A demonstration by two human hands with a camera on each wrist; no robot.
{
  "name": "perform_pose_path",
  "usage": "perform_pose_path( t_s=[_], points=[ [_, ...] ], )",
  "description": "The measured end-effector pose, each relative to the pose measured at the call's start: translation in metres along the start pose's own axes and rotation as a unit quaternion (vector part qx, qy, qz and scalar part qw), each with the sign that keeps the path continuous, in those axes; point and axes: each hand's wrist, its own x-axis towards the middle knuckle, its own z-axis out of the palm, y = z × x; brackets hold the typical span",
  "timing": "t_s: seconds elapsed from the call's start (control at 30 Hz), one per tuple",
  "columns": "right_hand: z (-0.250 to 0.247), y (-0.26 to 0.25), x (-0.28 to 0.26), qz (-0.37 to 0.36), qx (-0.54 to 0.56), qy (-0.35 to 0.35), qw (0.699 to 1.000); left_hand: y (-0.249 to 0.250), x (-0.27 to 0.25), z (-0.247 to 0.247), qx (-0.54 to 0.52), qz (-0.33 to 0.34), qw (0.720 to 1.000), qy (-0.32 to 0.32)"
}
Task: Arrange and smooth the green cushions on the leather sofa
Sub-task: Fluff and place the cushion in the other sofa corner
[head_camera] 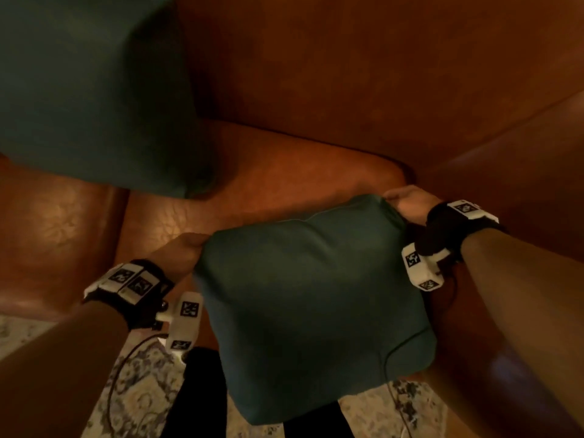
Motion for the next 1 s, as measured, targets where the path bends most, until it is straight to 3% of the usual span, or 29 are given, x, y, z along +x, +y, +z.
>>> perform_pose_path(
  t_s=[0.07, 0.2, 0.27, 0.4, 0.47, 0.53, 0.63, 0.7, 0.77, 0.83, 0.9, 0.93, 1.0],
  points=[
    [0.0, -0.002, 0.003, -0.008, -0.018, -0.012, 1.0, -0.012, -0.003, 0.004, -0.058, 0.001, 0.998, 0.024],
    [0.007, -0.008, 0.005, -0.032, -0.027, -0.013, 0.999, -0.023, -0.009, 0.006, -0.076, -0.011, 0.996, -0.047],
    [0.01, -0.005, 0.002, -0.041, -0.019, 0.001, 0.999, -0.024, -0.015, 0.003, -0.138, -0.016, 0.99, -0.028],
    [0.012, 0.006, -0.003, -0.047, -0.02, 0.036, 0.998, -0.032, -0.012, 0.0, -0.132, 0.036, 0.99, -0.033],
    [0.01, 0.007, -0.005, -0.054, -0.036, 0.038, 0.997, -0.038, -0.01, -0.001, -0.079, 0.031, 0.996, 0.012],
    [0.005, 0.005, -0.01, -0.066, -0.062, 0.058, 0.994, -0.046, -0.008, -0.001, -0.083, 0.001, 0.991, 0.103],
    [0.0, 0.005, -0.023, -0.074, -0.062, 0.143, 0.985, -0.057, -0.008, -0.002, -0.181, -0.073, 0.949, 0.248],
    [-0.004, 0.006, -0.031, -0.057, -0.058, 0.203, 0.976, -0.062, -0.008, 0.0, -0.212, -0.122, 0.929, 0.279],
    [-0.008, 0.003, -0.04, -0.037, -0.041, 0.238, 0.97, -0.065, -0.01, 0.0, -0.239, -0.118, 0.927, 0.262],
    [-0.006, -0.016, -0.055, -0.07, -0.056, 0.267, 0.959, -0.067, -0.01, -0.008, -0.155, -0.074, 0.956, 0.237],
    [0.012, -0.05, -0.077, -0.166, -0.096, 0.272, 0.943, -0.063, -0.011, -0.017, 0.017, -0.051, 0.979, 0.197],
    [0.029, -0.07, -0.09, -0.222, -0.118, 0.24, 0.938, -0.061, -0.012, -0.02, 0.073, -0.044, 0.979, 0.185],
    [0.077, -0.104, -0.112, -0.287, -0.163, 0.109, 0.938, -0.054, -0.017, -0.022, 0.099, -0.044, 0.979, 0.175]
  ],
)
